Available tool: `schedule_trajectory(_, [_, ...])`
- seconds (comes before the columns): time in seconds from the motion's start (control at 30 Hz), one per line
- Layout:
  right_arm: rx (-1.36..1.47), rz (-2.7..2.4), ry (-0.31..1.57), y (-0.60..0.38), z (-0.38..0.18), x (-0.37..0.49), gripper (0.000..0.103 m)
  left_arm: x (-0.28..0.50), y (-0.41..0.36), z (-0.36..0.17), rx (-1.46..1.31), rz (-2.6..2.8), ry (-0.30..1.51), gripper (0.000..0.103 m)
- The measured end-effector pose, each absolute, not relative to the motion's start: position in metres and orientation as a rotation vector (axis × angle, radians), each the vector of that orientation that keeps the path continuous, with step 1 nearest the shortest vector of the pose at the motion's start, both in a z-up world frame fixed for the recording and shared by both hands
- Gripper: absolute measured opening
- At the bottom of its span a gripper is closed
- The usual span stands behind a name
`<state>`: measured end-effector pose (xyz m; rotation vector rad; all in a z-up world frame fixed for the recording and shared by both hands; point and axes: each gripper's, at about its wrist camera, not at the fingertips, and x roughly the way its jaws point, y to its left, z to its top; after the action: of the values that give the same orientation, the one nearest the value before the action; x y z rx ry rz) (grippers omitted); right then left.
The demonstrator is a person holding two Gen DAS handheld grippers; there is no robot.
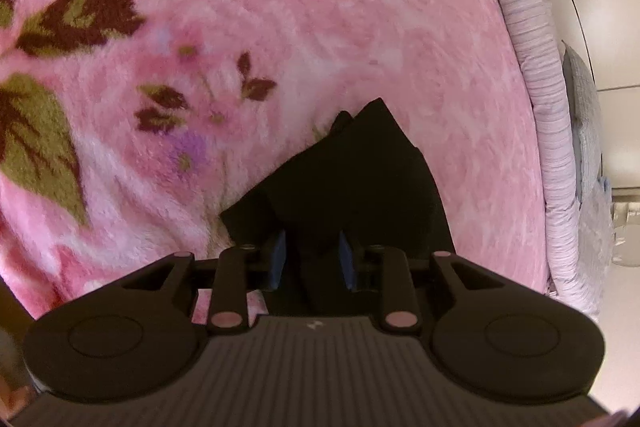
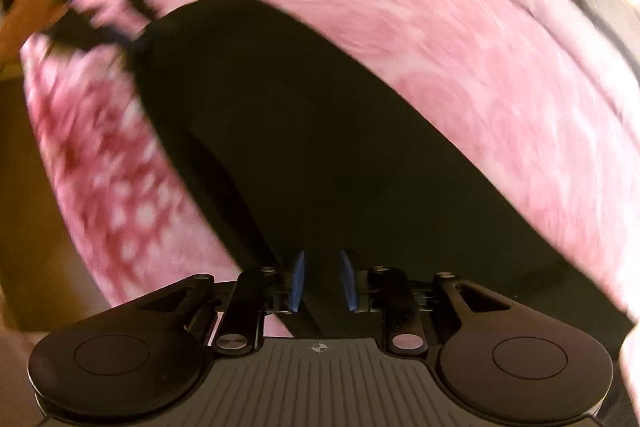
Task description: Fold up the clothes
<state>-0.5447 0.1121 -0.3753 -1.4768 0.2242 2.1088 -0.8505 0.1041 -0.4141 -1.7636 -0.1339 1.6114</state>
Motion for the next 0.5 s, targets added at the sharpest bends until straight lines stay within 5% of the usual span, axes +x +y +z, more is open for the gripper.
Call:
schedule_trajectory(0.33, [-1.53,2.188,0.011,0.081,-0.381,-0.551,0.03,-0.848,0.095,-0.41,-1.714,1.634,-0.161,0.024])
schedule_trajectory(0.4, [-1.563,2.143,-0.067,0.078,-0.389,-0.552,0.031,-0.848,0.093,-0.408,-1.693,1.638,-0.17,0.02])
schedule_trajectory(0.47, [-1.578,2.118,-0.091,0.082,-0.394,-0.552,0.03,-0.848,0.09,-0.407,-1.673,1.641,-0.179,0.0])
schedule_trajectory(0.5, [-1.573,2.114,-0.067,0.087,-0.394,-0.551,0.021,-0.848,0.089,-0.407,-1.662,1.643,-0.183,0.0])
